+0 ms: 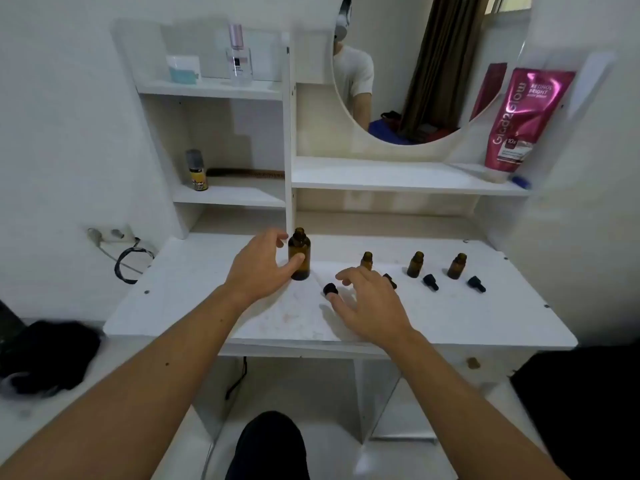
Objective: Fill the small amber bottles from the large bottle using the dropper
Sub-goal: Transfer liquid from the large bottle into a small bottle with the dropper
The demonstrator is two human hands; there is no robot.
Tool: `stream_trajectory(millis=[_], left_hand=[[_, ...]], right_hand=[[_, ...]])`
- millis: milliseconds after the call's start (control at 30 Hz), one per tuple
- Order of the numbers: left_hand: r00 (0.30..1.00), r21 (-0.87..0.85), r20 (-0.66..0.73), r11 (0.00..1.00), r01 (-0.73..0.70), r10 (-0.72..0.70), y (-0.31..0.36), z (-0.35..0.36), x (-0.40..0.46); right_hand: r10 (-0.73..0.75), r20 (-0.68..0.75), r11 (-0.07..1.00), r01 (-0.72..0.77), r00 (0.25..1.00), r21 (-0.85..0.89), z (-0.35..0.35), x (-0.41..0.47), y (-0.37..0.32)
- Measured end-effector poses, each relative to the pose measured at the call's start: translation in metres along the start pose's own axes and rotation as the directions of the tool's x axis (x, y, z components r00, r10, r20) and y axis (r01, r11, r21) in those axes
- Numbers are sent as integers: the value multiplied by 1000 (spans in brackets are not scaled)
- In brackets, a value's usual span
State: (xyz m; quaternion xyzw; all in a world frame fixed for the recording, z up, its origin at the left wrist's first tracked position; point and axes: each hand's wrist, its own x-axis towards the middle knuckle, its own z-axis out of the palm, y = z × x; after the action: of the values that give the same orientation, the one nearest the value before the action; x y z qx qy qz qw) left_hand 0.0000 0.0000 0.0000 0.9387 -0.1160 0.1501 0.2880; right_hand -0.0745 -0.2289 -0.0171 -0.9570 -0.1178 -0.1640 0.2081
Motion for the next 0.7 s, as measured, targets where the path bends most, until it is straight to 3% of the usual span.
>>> stream_trajectory(millis=[167,367,567,700], left_hand=[[1000,-106,20,994,15,-13,-5,17,6],[999,-313,37,948,49,-39,-12,34,6],[997,-419,29,904,83,-78,-12,37,0],[997,-430,-5,900,69,-79,-14,41,-3]], right_hand=[[86,66,996,-86,994,2,20,7,1],[115,7,987,-115,993,114,27,15,3],[236,-226,881,-110,945,460,-6,32,-1],[218,-288,863,-46,933,503,-33,51,-12]])
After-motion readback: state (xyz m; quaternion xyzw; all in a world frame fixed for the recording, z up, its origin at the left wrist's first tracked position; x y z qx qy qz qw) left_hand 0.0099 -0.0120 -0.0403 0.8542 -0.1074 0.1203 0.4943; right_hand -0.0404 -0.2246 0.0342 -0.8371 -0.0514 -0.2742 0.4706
